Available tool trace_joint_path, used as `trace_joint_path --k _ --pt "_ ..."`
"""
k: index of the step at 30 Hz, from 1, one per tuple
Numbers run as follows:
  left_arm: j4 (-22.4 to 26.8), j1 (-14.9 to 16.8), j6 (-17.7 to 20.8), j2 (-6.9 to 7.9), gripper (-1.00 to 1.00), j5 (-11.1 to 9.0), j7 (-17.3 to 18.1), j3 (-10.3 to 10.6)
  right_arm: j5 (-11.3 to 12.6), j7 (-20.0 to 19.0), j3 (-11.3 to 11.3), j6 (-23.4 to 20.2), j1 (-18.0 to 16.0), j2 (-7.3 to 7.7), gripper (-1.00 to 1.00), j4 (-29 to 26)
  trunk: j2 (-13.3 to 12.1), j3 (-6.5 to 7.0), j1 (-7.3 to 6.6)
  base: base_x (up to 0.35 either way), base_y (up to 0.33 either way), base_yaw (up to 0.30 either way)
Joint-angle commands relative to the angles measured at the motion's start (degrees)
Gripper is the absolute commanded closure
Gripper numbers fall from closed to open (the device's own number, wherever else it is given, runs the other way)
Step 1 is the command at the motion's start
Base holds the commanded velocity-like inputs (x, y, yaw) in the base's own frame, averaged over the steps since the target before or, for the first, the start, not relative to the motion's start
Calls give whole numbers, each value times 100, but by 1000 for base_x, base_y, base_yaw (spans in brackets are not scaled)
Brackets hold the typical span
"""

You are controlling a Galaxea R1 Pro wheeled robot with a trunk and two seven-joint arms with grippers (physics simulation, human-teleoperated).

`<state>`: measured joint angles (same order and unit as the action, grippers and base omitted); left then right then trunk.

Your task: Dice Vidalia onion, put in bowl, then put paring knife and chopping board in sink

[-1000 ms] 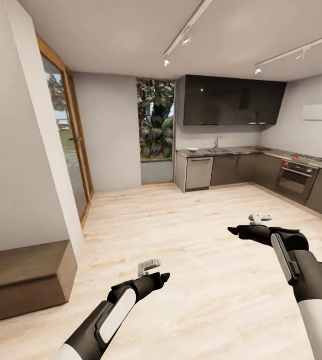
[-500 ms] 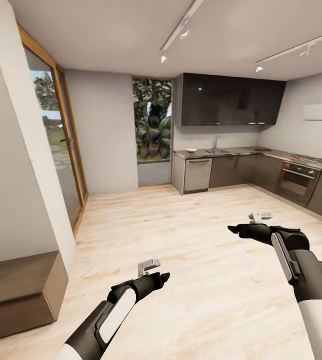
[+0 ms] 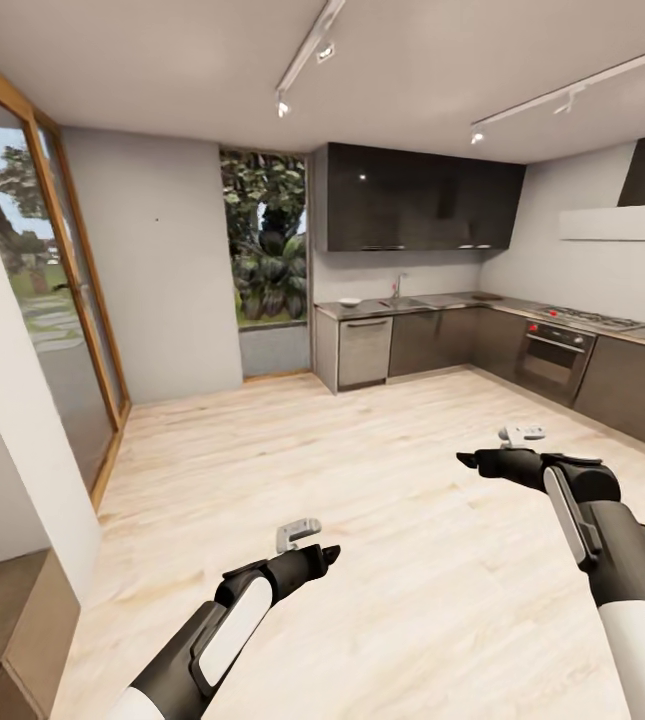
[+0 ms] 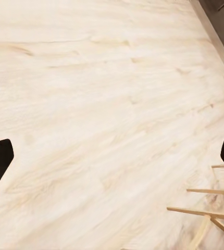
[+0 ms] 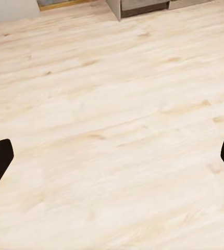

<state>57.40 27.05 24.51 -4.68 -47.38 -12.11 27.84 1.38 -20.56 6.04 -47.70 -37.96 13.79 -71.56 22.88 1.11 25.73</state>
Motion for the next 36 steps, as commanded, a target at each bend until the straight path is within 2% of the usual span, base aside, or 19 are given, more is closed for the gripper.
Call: trace_joint_path --k 1,14,17,22,32,36 --pt "8 2 9 2 -100 -60 -54 10 16 -18 8 -16 29 4 -100 -1 4 -2 6 348 0 -25" --pt "-39 -22 -255 18 -100 -76 -46 3 39 -24 -10 6 87 -21 -100 -198 4 -2 6 348 0 -3" --pt "-37 -24 -262 19 -100 -64 -53 8 29 -13 -7 -177 93 -64 -100 -529 4 -2 6 348 0 -60" --pt "-44 -24 -270 12 -100 -60 -56 10 19 -10 -8 -440 96 -76 -100 -652 4 -2 6 348 0 -230" --pt "-52 -24 -272 11 -100 -58 -56 11 3 -1 -15 -465 96 -70 -100 -673 4 -2 6 348 0 -290" --pt "-53 -24 -272 11 -100 -60 -58 11 3 1 -8 -449 96 -64 -100 -675 4 -2 6 348 0 -107"
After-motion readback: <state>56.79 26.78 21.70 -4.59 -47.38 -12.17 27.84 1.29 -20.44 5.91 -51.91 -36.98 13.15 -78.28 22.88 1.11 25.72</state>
